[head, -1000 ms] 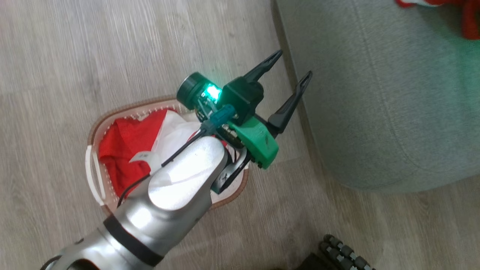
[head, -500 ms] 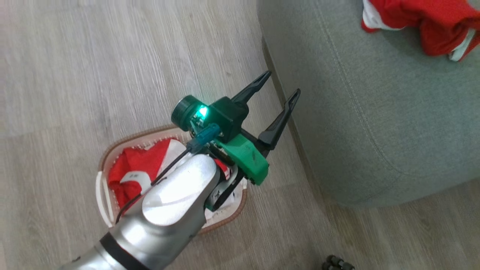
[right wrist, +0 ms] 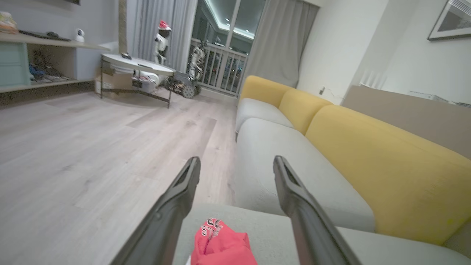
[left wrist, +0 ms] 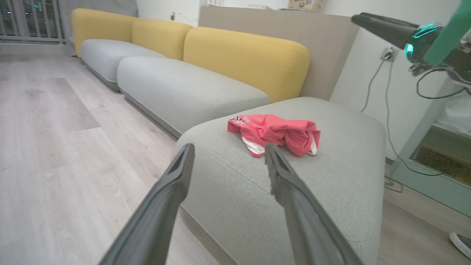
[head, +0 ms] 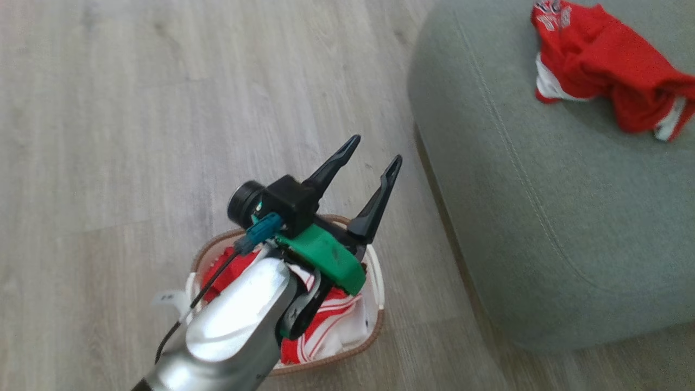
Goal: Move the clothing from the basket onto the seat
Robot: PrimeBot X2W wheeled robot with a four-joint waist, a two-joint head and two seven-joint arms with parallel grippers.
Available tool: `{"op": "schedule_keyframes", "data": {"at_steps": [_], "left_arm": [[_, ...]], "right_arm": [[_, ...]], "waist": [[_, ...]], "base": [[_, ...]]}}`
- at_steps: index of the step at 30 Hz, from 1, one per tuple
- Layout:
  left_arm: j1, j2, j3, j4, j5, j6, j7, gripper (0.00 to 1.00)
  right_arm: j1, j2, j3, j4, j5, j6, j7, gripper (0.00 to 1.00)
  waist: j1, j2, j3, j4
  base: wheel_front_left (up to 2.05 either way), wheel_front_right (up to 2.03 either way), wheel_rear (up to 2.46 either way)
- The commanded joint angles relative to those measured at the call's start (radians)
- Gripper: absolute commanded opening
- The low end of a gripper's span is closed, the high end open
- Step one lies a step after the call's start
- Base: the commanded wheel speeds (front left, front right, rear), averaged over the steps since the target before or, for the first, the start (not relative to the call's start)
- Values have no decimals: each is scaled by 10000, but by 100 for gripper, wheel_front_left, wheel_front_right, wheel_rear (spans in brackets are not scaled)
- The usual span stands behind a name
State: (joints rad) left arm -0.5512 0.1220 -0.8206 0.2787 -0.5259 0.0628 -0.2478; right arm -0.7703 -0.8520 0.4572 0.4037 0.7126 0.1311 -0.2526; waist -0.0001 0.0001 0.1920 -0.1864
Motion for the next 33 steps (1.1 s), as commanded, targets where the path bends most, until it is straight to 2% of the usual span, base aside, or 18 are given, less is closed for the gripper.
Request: {"op": "schedule_keyframes", "data": {"at_steps": [1,9,17,23,27,33], "left_arm": [[-48,174,464,-432,-92,66,-100,100],[672,649,970,-961,22,333,-131,100],[1890,905,2253,-1783,609,710,-137,100],[2994,780,3504,-2206,962,892,-138,100],[3507,624,4077,-2341,1234,960,-138,100],[4146,291,4910,-2146,1741,691,-138,100]], "right_arm": [[678,-9,-524,-512,-332,-4,-90,100],[3417,1361,-2498,-2286,-1497,-4,-91,100],[5960,3012,-4154,-3951,-2383,-4,-91,100],[6817,4224,-4483,-4664,-2724,-4,-91,100],[7105,4682,-4383,-4746,-2796,-4,-91,100],[7477,5230,-4024,-4640,-2782,-4,-91,100]], "waist": [[1,-1,-433,428],[1,-1,-902,1183],[1,-1,-1079,1782],[1,-1,-1232,1921],[1,-1,-1300,2013],[1,-1,-1448,2251]], "base": [[0,0,0],[0,0,0],[0,0,0],[0,0,0],[0,0,0],[0,0,0]]}}
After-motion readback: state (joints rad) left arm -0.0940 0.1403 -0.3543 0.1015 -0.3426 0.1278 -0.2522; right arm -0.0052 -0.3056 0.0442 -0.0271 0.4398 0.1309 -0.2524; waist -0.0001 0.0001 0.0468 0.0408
